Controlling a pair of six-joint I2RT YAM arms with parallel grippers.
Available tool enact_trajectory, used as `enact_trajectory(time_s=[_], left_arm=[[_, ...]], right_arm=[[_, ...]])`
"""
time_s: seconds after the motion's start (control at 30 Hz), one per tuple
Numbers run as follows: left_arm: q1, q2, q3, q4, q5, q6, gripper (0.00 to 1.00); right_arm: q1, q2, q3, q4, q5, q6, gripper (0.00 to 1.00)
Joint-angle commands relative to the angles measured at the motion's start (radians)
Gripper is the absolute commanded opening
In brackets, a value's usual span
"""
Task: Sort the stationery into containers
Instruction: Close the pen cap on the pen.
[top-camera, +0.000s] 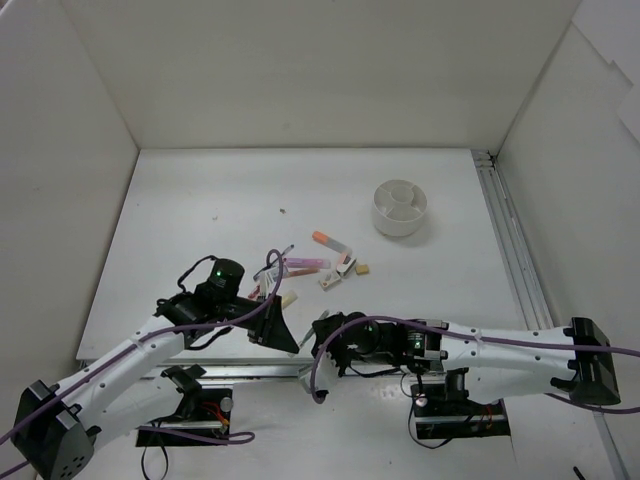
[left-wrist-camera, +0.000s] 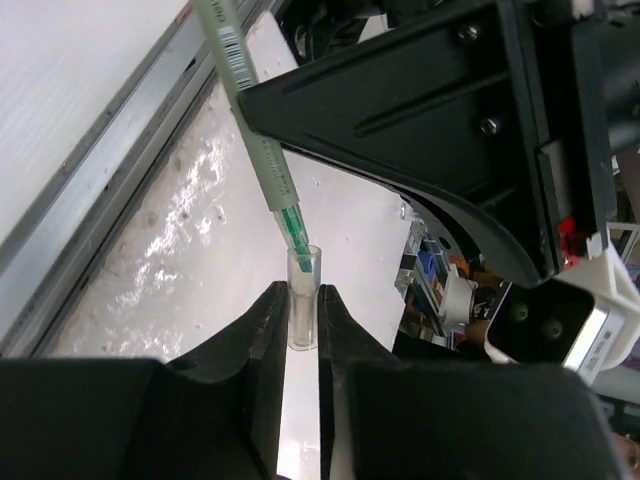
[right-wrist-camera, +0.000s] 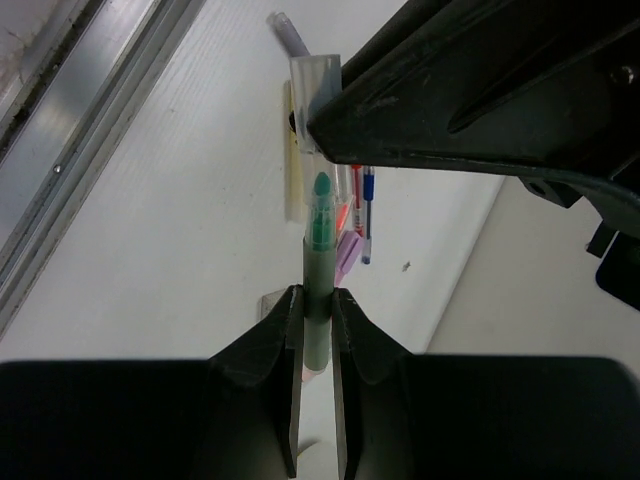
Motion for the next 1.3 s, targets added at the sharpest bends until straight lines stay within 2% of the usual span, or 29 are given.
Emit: enact_trajectory(time_s=[0.0, 0.17, 0.4, 0.6, 0.77, 0.93, 1.27], left_arm=[[0.010, 0.003, 0.106, -0.034, -0.013, 0.003, 0.00], [0.010, 0.061, 0.134, -0.079, -0.047, -0.015, 0.00], [0.010, 0.069, 0.106, 0.046, -0.053, -0.055, 0.00], [0.010, 0.044, 0.097, 0.078, -0.097, -0.058, 0.00], [0.010, 0.105, 0.141, 0.081, -0.148, -0.022, 0.00], [0.032, 0.118, 0.186, 0.141, -0.179, 0.014, 0.00], [0.075, 0.158, 0.204, 0.277, -0.229, 0.019, 0.00]], right_arm=[[0.059, 0.024, 0.046, 0.043, 0.113, -0.042, 0.00], [0.129, 0.044, 0.065, 0.047, 0.197, -0.088, 0.00], [0.143, 0.050, 0.042, 0.161, 0.159, -0.048, 0.00], [0.145, 0.042, 0.022, 0.239, 0.095, -0.022, 0.00], [0.149, 0.062, 0.039, 0.242, -0.003, -0.024, 0.00], [0.157, 0.073, 0.050, 0.231, -0.040, -0.005, 0.00], [0.157, 0.071, 0.013, 0.354, -0.097, 0.018, 0.00]])
